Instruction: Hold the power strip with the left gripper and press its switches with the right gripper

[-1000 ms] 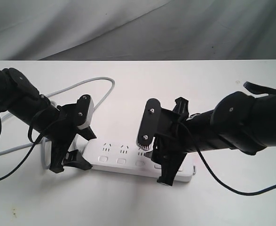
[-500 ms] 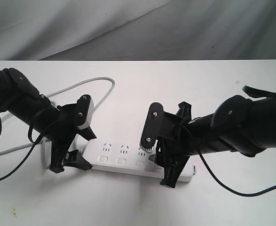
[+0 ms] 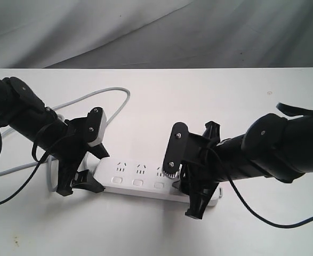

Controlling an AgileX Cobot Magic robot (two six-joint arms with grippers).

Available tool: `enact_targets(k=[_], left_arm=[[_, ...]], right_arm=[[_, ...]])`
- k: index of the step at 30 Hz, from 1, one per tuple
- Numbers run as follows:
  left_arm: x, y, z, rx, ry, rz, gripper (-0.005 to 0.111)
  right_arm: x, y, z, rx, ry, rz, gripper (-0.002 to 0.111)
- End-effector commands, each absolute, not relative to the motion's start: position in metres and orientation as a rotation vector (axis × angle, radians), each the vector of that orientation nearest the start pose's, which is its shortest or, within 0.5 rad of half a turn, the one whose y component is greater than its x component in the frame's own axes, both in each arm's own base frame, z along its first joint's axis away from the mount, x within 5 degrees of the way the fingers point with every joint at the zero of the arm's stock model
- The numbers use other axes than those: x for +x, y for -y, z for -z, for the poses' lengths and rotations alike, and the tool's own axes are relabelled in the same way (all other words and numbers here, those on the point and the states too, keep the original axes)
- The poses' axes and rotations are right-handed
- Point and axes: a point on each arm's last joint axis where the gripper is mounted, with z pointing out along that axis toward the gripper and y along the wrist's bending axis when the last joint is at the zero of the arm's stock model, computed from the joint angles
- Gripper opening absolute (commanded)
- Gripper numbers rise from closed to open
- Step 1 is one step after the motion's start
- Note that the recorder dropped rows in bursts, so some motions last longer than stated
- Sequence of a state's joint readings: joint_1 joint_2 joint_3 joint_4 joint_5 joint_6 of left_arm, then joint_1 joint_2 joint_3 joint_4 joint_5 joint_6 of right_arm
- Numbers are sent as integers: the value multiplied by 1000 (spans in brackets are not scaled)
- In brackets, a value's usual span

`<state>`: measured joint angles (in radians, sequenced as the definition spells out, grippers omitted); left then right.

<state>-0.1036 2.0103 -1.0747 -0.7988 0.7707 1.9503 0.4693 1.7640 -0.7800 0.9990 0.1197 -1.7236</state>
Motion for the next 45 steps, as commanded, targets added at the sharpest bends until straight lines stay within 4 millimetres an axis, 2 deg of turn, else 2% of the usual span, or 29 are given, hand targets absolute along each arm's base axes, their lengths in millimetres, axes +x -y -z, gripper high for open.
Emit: enact_targets(k=[1, 5, 13, 29, 45], left_arm=[[340, 84, -111, 1792, -2018, 518, 59], [340, 84, -111, 1792, -2018, 518, 59], [340, 84, -111, 1792, -2018, 518, 59], [340, 84, -111, 1792, -2018, 518, 59], [340, 84, -111, 1792, -2018, 518, 59]], right_arm=[[278, -149, -134, -1435, -2085, -22, 55], [279, -149, -132, -1438, -2090, -21, 55], [277, -150, -116, -1468, -2138, -52, 55], [279, -140, -114, -1454, -2166, -57, 55], [279, -140, -114, -1510, -2135, -42, 55]])
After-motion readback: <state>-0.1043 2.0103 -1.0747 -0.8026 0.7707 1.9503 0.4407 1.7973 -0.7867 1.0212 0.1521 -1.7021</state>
